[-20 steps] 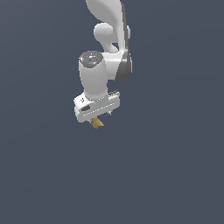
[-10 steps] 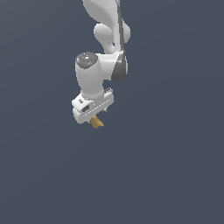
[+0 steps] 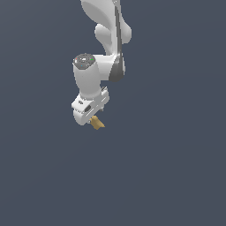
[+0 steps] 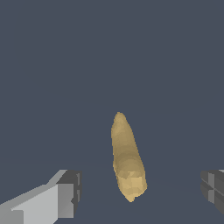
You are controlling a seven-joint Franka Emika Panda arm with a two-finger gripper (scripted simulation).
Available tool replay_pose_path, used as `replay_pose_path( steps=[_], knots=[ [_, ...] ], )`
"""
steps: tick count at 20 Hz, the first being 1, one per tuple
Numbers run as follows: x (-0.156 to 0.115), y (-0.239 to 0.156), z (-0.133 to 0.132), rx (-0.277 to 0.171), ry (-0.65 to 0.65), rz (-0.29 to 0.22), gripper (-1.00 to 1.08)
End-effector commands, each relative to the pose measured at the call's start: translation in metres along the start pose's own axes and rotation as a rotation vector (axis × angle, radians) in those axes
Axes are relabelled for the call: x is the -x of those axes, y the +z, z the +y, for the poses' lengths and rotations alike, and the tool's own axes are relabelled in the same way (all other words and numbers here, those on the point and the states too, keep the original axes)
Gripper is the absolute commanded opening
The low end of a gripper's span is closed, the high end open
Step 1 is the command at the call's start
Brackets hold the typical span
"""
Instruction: Pick up the object and move it to a goal position.
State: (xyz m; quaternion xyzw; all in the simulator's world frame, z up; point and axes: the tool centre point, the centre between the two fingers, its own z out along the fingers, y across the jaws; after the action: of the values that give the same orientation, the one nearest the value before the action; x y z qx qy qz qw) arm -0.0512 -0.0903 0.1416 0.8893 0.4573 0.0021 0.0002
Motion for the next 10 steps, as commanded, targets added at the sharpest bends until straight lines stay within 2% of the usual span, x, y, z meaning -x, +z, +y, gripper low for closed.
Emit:
replay_pose_path(
  steps=[1,10],
  knots=[
    [0.004,0.0017,-0.0011,-0.001,-0.044,-0.001,1.0],
    [0.0118,0.0051,-0.0033,-0.002,-0.126,-0.003,1.0]
  ],
)
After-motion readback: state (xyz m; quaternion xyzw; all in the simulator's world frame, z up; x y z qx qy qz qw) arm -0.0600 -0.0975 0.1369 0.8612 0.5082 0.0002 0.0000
